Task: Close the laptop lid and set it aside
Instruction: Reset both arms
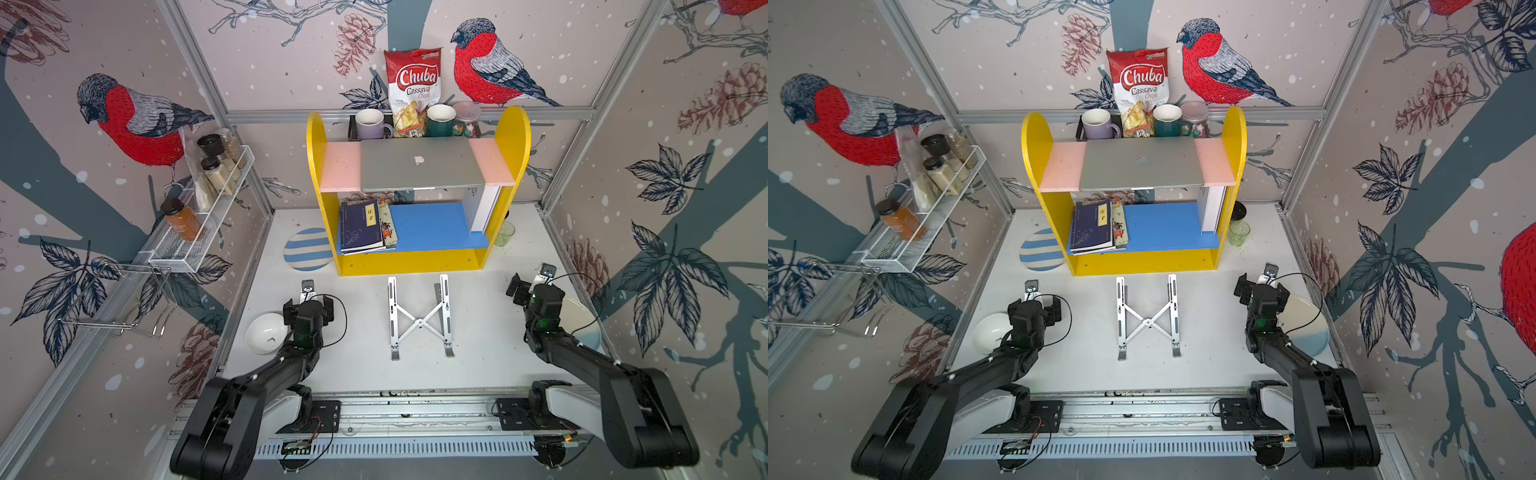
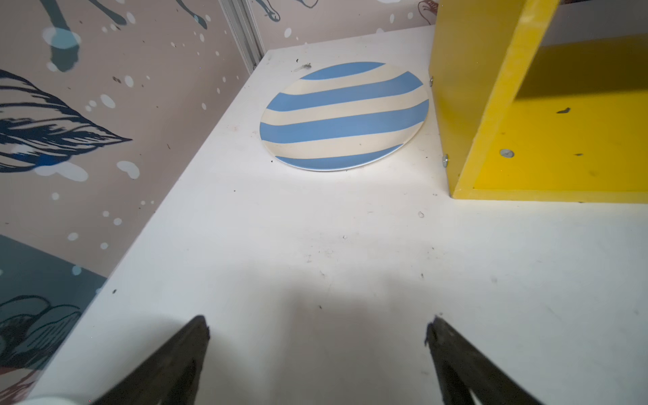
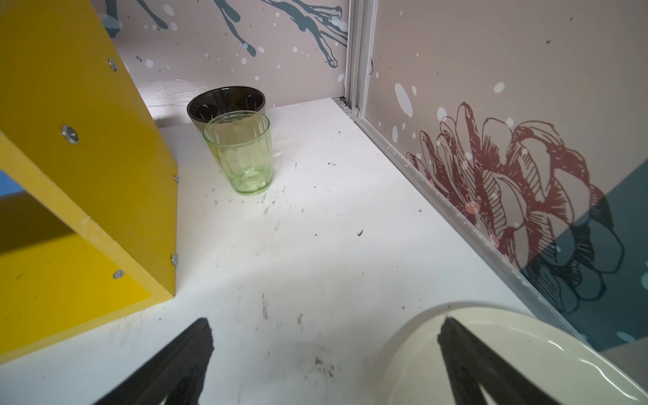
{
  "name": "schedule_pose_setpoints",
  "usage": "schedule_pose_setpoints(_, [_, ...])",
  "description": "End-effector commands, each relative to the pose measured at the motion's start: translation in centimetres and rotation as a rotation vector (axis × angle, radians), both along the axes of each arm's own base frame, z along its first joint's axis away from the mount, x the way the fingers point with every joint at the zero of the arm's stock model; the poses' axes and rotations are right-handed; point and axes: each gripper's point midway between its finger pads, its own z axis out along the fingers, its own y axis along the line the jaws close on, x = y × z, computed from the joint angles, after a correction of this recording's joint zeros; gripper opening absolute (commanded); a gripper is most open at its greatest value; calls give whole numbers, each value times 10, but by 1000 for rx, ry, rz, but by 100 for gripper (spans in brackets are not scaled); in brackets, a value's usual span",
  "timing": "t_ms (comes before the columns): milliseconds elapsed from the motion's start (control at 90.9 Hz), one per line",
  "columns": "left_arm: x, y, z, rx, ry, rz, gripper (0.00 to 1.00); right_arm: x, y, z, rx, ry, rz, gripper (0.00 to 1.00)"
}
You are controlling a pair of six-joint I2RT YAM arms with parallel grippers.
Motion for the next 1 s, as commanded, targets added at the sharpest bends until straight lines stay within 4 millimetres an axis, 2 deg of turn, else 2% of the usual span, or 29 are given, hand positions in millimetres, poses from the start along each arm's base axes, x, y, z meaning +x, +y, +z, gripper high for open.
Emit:
schedule_pose_setpoints(0, [43, -16, 59, -10, -253, -128, 95, 18, 2, 16, 27, -121, 20, 100])
schedule_pose_setpoints(99, [50, -7, 39, -64, -248, -122, 95, 18, 7, -2, 27, -127, 53, 100])
schedule_pose_setpoints(165, [52, -5, 34, -69, -292, -118, 96, 22, 10, 2, 12, -168, 66, 100])
schedule_pose_setpoints(231, [55, -6, 19, -73, -166, -120, 96, 29, 15, -3, 9, -116, 91, 100])
schedule_pose_setpoints(330, [73, -18, 24, -76, -147, -187, 95, 39, 9, -8, 14, -40, 46, 100])
schedule_pose_setpoints(374, [73, -14, 18, -79, -109, -159, 95, 41, 3, -13, 11, -13, 5, 100])
schedule_pose_setpoints(484, [81, -5, 21, -75, -97, -101, 96, 41, 1, -12, 13, -19, -6, 100])
schedule_pose_setpoints(572, [81, 5, 21, -69, -82, -40, 97, 40, 1, -13, 13, -7, -6, 100])
schedule_pose_setpoints(990, [81, 4, 21, -66, -92, -47, 97, 40, 3, -12, 2, -9, -5, 100])
